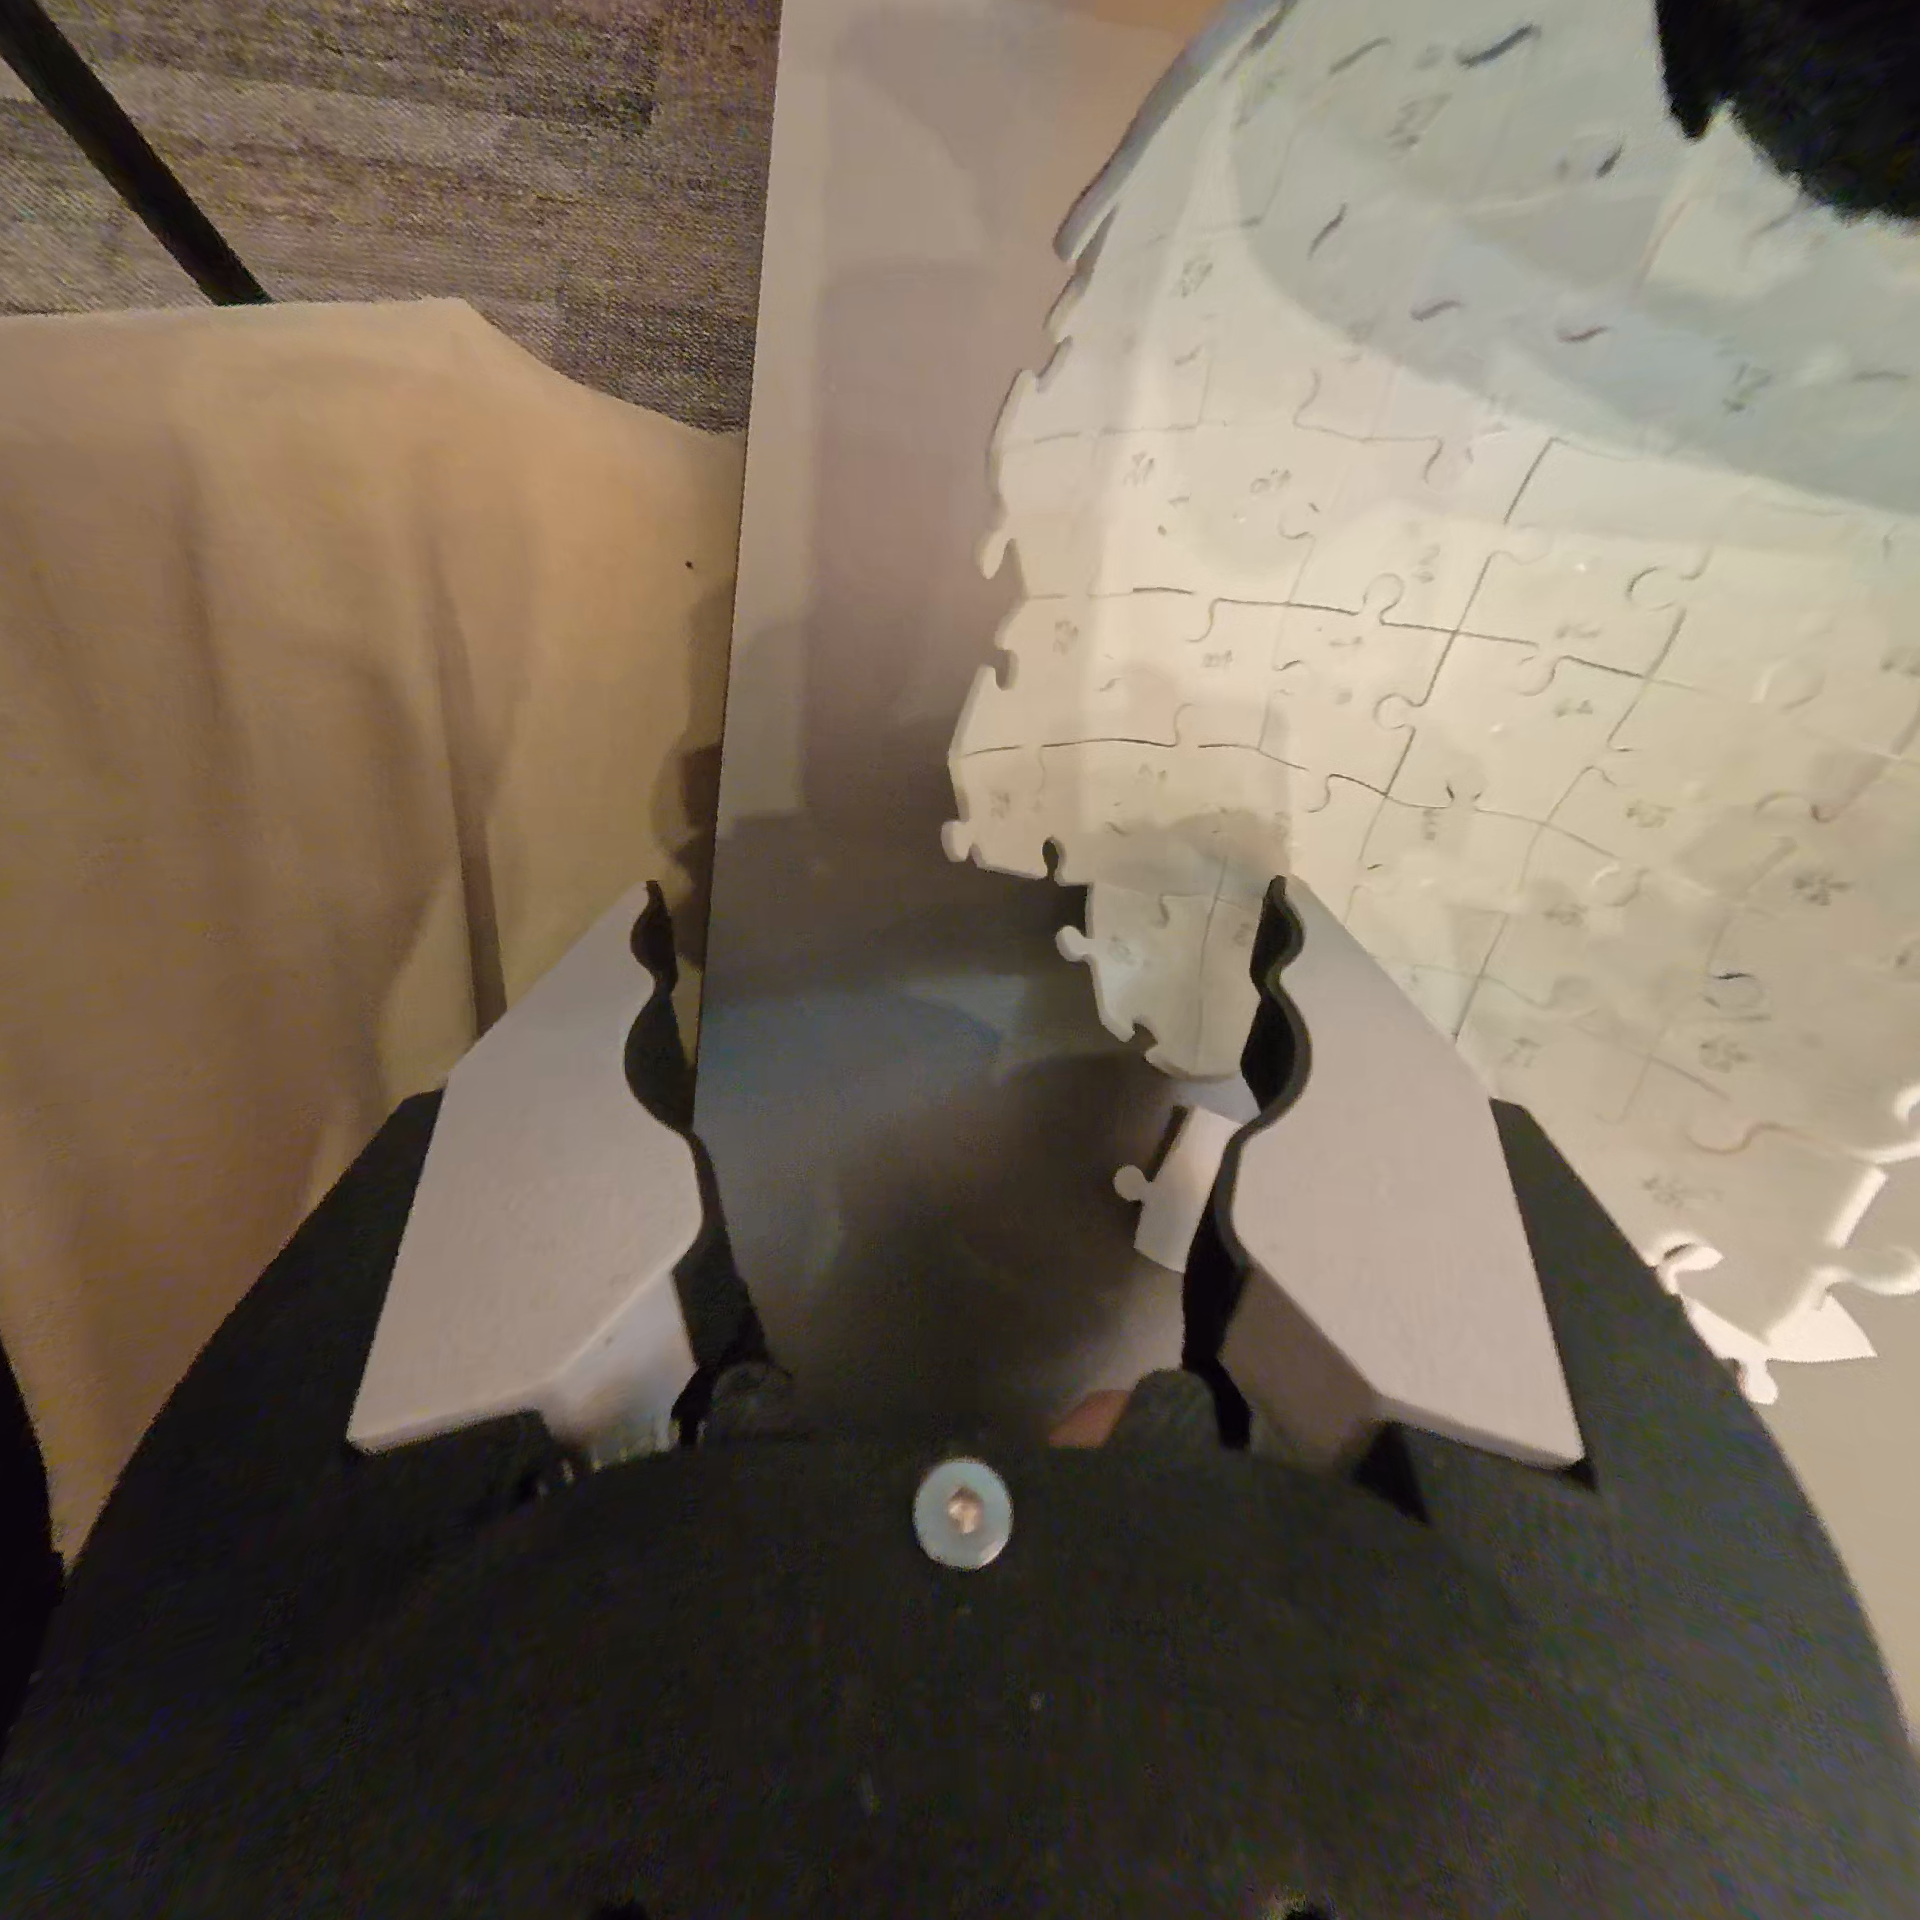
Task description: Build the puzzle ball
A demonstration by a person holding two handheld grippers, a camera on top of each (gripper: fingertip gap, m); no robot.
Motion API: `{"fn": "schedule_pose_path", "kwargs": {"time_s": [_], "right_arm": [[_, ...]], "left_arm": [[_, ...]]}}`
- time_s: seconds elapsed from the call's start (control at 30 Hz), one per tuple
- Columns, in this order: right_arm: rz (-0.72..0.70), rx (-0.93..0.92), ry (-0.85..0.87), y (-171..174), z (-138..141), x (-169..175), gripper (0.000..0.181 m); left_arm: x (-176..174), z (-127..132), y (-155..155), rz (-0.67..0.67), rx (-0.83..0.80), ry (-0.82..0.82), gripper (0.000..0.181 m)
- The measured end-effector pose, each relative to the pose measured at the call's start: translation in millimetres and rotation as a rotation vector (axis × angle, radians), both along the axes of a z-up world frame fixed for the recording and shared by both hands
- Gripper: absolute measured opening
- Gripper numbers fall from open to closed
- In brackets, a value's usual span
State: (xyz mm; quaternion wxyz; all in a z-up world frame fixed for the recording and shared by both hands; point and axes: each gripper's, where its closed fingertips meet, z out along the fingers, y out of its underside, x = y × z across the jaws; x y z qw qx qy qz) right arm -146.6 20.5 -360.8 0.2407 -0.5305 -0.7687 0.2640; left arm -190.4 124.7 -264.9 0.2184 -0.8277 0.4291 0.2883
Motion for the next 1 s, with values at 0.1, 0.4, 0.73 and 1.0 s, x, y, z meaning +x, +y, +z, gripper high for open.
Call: {"fn": "schedule_pose_path", "kwargs": {"time_s": [0.1, 0.4, 0.73, 1.0], "right_arm": [[0.0, -0.044, -0.027, -4, 4, 4, 0.12], [-0.074, -0.104, 0.031, 5, 38, 40, 0.102], [-0.423, -0.39, 0.073, 48, 39, 31, 0.078], [-0.58, -0.564, 0.124, 76, 36, 21, 0.056]], "left_arm": [[-4, -2, 1, 0.009, 0.002, -0.001, 0.004], [-8, -2, 2, 0.024, 0.011, -0.032, 0.004], [-10, -2, 1, 0.055, 0.025, -0.084, 0.004], [-19, 2, 0, 0.127, 0.116, -0.173, 0.003]]}}
